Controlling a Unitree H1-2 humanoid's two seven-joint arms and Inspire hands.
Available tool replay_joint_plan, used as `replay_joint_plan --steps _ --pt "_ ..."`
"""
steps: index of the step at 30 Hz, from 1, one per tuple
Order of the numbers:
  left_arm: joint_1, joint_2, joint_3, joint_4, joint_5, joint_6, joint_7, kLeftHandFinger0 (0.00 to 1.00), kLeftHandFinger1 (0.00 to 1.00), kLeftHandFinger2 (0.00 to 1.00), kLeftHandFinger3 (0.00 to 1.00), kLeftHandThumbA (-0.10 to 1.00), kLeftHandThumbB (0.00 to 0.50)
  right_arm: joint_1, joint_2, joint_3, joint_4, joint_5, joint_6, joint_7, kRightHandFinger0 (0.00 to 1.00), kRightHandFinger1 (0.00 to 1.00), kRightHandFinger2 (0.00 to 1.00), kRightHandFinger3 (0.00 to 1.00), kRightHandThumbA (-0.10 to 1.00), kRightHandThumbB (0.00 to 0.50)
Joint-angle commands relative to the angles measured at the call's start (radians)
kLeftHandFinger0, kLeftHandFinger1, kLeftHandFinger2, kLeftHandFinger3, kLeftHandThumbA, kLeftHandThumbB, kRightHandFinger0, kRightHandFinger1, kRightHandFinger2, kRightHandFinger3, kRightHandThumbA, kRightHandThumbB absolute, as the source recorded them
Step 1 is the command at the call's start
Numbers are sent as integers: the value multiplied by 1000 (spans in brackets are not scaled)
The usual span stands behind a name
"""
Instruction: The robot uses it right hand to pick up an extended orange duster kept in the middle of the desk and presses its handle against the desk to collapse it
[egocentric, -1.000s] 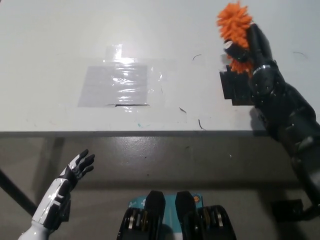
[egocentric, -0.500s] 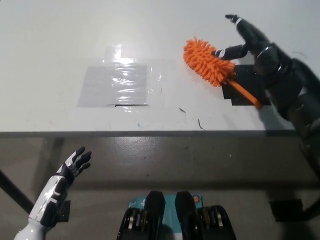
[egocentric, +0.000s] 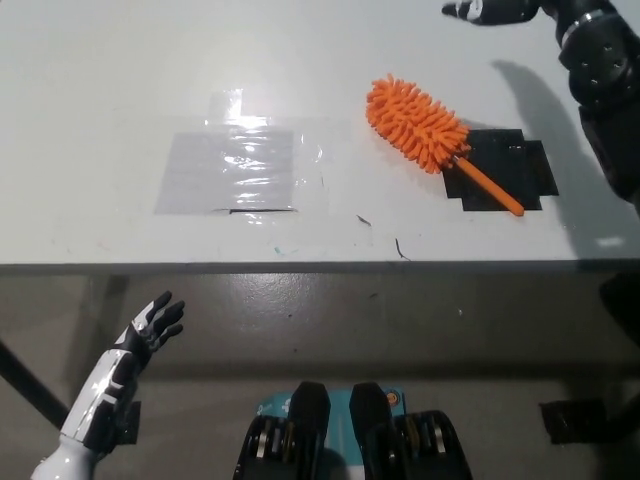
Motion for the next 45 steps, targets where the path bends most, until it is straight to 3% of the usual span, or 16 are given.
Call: replay_joint_plan --steps 1,4,6,11,12,16,17,19,26,30,31,34,36,38,39,45 --pt "-35 23 6 -19 -14 -20 2 1000 1000 1000 1000 1000 326 119 -171 -198 -911 77 150 72 1000 1000 1000 1000 1000 448" --pt "-35 22 6 -19 -14 -20 1 1000 1000 1000 1000 1000 325 122 -167 -204 -920 72 158 79 1000 1000 1000 1000 1000 448" --pt "-40 24 7 -6 -15 -32 -1 1000 1000 1000 1000 1000 327 234 -154 -261 -1201 65 219 62 1000 1000 1000 1000 1000 445" --pt "-43 20 4 6 -12 -48 -3 1000 1000 1000 1000 1000 317 432 -101 -295 -1424 102 99 1 1000 1000 1000 1000 1000 429" --pt "-39 19 0 8 -12 -50 -7 1000 1000 1000 1000 1000 299 578 -49 -259 -1521 128 5 -28 1000 1000 1000 1000 1000 437" --pt "-38 19 -1 10 -12 -51 -8 1000 1000 1000 1000 1000 296 600 -41 -258 -1539 130 1 -28 1000 1000 1000 1000 1000 437" --pt "-37 13 -4 18 -11 -53 -8 1000 1000 1000 1000 1000 294 754 21 -212 -1589 18 -155 -82 1000 1000 1000 1000 1000 440" --pt "-31 10 -8 17 -10 -54 -10 1000 1000 1000 1000 1000 284 840 49 -189 -1606 -18 -242 -106 1000 1000 1000 1000 1000 428" --pt "-41 3 -10 19 -2 -52 -5 1000 1000 1000 1000 1000 301 998 125 -140 -1584 -103 -372 -184 1000 1000 1000 1000 1000 377" --pt "-45 2 -10 21 -1 -52 -5 1000 1000 1000 1000 1000 303 1007 134 -144 -1588 -104 -372 -177 1000 1000 1000 1000 1000 370" --pt "-111 7 -9 46 -5 -52 -10 1000 1000 1000 1000 1000 304 1032 138 -107 -1538 -147 -372 -253 1000 1000 1000 1000 1000 305" --pt "-121 9 -10 51 -8 -53 -13 1000 1000 1000 1000 1000 306 1042 132 -90 -1527 -178 -372 -286 1000 1000 1000 1000 1000 293" --pt "-155 10 -10 61 -10 -51 -14 1000 1000 1000 1000 1000 276 1020 69 -39 -1405 -239 -372 -418 1000 1000 1000 1000 1000 225" --pt "-162 11 -10 62 -11 -49 -17 1000 1000 1000 1000 1000 274 1037 97 -52 -1356 -261 -372 -435 1000 1000 1000 1000 1000 231" --pt "-169 13 -11 72 -9 -59 -19 1000 1000 1000 1000 1000 269 1038 99 -36 -1293 -225 -372 -444 1000 1000 1000 1000 1000 183" --pt "-185 17 -15 67 -14 -48 -24 1000 1000 1000 1000 1000 264 1052 169 -83 -1064 -40 -372 -337 1000 1000 1000 1000 1000 210"
